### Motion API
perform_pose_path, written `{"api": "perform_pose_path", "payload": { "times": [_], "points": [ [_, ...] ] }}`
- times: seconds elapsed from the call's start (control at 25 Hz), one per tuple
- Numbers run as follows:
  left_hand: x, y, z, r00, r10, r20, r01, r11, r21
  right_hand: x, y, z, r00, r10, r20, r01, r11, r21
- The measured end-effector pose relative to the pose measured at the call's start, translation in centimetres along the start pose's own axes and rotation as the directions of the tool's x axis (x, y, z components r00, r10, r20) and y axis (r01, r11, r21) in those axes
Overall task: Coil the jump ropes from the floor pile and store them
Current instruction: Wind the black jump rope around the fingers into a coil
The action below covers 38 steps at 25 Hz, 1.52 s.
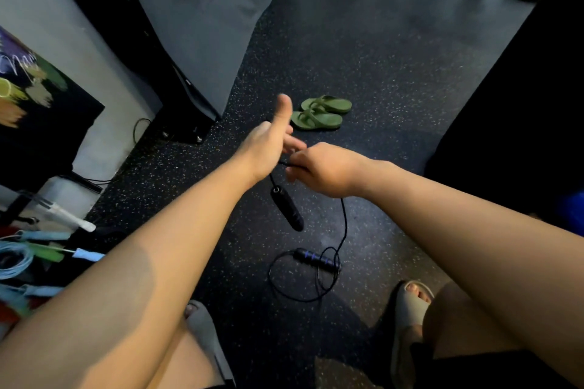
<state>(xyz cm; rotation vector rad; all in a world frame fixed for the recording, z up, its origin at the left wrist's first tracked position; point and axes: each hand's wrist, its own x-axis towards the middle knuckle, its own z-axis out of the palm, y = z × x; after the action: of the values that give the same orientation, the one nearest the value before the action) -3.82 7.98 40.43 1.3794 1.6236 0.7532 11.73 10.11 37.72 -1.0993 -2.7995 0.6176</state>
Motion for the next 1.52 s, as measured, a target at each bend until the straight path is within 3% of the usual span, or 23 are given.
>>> {"api": "perform_pose_path", "payload": {
  "times": [0.08,0.16,0.36,0.52,0.68,0.88,1.04,1.16,1.28,1.4,1.52],
  "points": [
    [-0.8,0.2,0.0,0.993,-0.029,0.110,-0.011,0.936,0.351,-0.3,0.1,-1.0,0.994,-0.079,-0.071,0.078,0.997,-0.017],
    [-1.4,0.3,-0.1,0.965,-0.112,0.237,-0.005,0.895,0.445,-0.8,0.2,-2.4,0.985,-0.080,-0.156,0.076,0.997,-0.032],
    [-1.4,1.2,-0.9,0.896,-0.153,0.417,0.122,0.987,0.100,-1.3,2.5,-3.5,0.915,-0.145,-0.377,0.170,0.985,0.033],
    [-1.2,1.7,-2.0,0.855,-0.045,0.517,0.200,0.948,-0.248,-1.1,3.7,-2.4,0.905,-0.002,-0.425,0.096,0.975,0.199],
    [-1.5,1.6,-2.0,0.858,0.059,0.510,0.237,0.836,-0.495,-1.0,3.2,-1.1,0.933,0.104,-0.344,0.030,0.931,0.363],
    [-1.5,1.4,-2.2,0.894,0.141,0.424,0.262,0.604,-0.753,-0.3,2.9,0.3,0.976,0.194,-0.096,-0.123,0.860,0.496],
    [-1.4,1.2,-2.3,0.954,0.172,0.244,0.149,0.433,-0.889,0.0,2.7,1.2,0.974,0.210,0.087,-0.227,0.870,0.438],
    [-1.1,1.1,-2.4,0.972,0.192,0.134,0.062,0.342,-0.938,-0.4,2.1,1.1,0.971,0.169,0.170,-0.214,0.932,0.294],
    [-0.5,0.3,-2.4,0.986,0.136,0.098,0.038,0.388,-0.921,-0.6,1.2,0.5,0.992,0.074,0.107,-0.088,0.987,0.134],
    [0.1,-0.6,-2.2,0.983,0.018,0.182,0.137,0.590,-0.795,-0.5,0.3,-0.4,0.998,-0.048,-0.051,0.049,0.999,0.011],
    [-0.4,-0.3,-1.7,0.917,0.017,0.397,0.226,0.800,-0.556,-0.8,-0.2,-2.0,0.965,-0.128,-0.230,0.125,0.992,-0.030]
  ]
}}
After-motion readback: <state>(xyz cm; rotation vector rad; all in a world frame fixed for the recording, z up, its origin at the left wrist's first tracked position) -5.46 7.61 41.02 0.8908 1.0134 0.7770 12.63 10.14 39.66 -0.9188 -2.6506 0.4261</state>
